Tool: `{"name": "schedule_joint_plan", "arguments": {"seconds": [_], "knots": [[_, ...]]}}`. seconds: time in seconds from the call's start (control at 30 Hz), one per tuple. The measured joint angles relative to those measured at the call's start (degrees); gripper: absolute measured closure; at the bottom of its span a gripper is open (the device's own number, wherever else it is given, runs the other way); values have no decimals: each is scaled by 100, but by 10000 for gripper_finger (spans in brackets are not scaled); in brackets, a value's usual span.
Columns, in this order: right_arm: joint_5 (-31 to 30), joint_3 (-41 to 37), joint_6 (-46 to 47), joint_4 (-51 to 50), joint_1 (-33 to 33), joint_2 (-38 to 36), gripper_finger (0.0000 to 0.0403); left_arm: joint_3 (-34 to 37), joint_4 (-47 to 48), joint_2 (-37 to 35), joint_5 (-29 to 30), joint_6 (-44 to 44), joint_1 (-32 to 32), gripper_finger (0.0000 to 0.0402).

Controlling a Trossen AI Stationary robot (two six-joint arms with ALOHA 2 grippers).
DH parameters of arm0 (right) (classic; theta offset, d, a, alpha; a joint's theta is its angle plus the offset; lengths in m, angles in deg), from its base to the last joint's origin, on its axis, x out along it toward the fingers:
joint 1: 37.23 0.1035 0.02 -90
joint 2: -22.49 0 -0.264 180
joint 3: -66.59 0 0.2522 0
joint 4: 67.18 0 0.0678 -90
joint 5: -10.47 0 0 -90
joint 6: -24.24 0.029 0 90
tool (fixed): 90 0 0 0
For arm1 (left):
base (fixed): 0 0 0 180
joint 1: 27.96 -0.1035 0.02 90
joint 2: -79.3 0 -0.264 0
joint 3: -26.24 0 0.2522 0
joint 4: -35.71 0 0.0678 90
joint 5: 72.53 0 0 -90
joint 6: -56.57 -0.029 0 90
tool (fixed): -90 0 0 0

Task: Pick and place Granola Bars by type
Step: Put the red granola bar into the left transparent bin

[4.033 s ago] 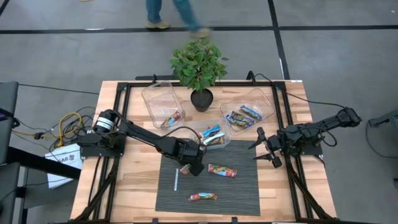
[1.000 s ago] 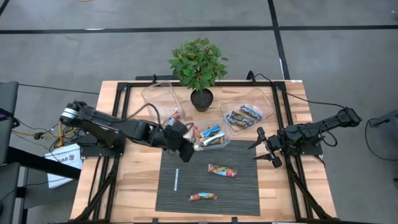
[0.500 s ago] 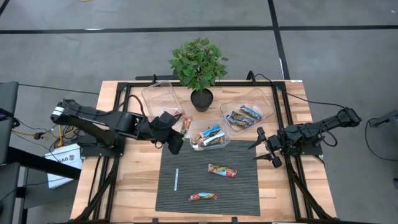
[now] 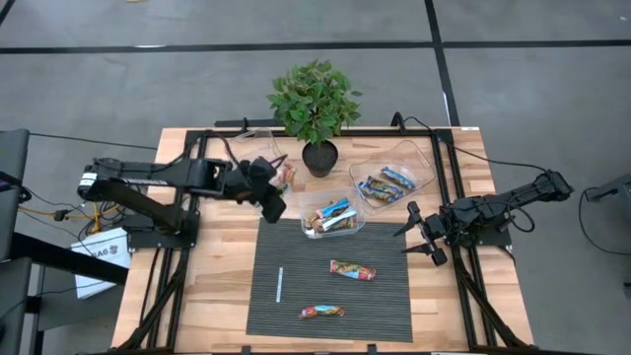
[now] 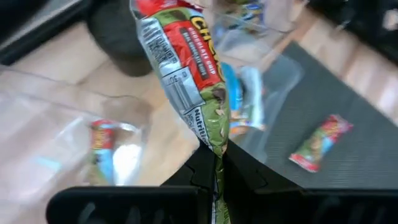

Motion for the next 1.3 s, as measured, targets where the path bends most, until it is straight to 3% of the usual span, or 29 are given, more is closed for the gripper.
{"name": "schedule_joint_plan", "arguments": {"seconds": [0.63, 1.0, 1.3], "knots": [[-2, 0, 0, 0, 1, 0, 182, 0, 1115, -101, -491, -2231, -2177, 391], [-1, -1, 0, 0, 2, 0, 182, 0, 1067, -60, -560, -2801, -2530, 391], [0, 0, 0, 0, 0, 2, 182, 0, 1084, 597, -746, -3252, -2732, 391]]}}
